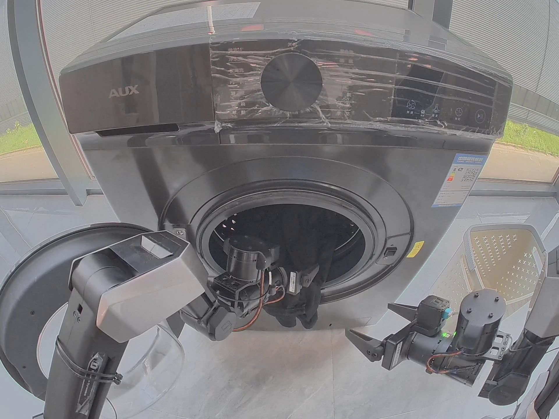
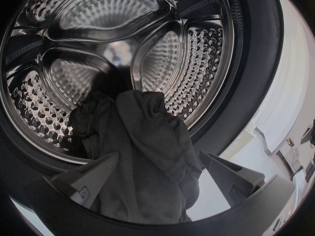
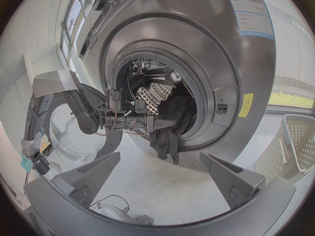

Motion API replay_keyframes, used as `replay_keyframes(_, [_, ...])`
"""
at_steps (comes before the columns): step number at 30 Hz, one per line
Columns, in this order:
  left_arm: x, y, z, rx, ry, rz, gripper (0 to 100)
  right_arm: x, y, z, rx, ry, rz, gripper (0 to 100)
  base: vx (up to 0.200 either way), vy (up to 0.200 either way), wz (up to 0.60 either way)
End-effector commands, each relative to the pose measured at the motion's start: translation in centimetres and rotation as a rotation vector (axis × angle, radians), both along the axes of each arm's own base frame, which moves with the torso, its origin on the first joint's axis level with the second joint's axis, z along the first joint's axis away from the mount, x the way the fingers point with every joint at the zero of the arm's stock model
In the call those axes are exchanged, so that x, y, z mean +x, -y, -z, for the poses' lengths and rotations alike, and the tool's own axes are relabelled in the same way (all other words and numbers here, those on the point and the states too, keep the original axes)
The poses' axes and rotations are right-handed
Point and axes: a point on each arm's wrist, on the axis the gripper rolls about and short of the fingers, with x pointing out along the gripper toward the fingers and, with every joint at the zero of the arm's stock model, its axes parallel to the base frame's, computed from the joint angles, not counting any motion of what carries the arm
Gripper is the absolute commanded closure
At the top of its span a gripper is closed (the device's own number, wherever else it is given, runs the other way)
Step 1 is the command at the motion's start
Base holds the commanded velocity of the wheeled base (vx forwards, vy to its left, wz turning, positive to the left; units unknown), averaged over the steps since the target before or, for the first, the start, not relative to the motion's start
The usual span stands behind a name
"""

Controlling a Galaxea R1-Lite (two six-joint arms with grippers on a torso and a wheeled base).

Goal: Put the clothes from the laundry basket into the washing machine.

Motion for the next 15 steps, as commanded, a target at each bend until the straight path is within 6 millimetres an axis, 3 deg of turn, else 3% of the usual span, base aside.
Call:
replay_keyframes(1, [-0.2, 0.0, 1.1, 0.024, -0.017, 0.009, 0, 0.0, -0.1, 0.1, -0.001, -0.005, -0.005, 0, 0.0, 0.0, 0.0])
replay_keyframes(15, [0.5, 0.4, 5.0, 0.065, -0.038, 0.005, 0, 0.1, -0.8, -0.1, 0.02, 0.017, -0.028, 0, 0.0, 0.0, 0.0])
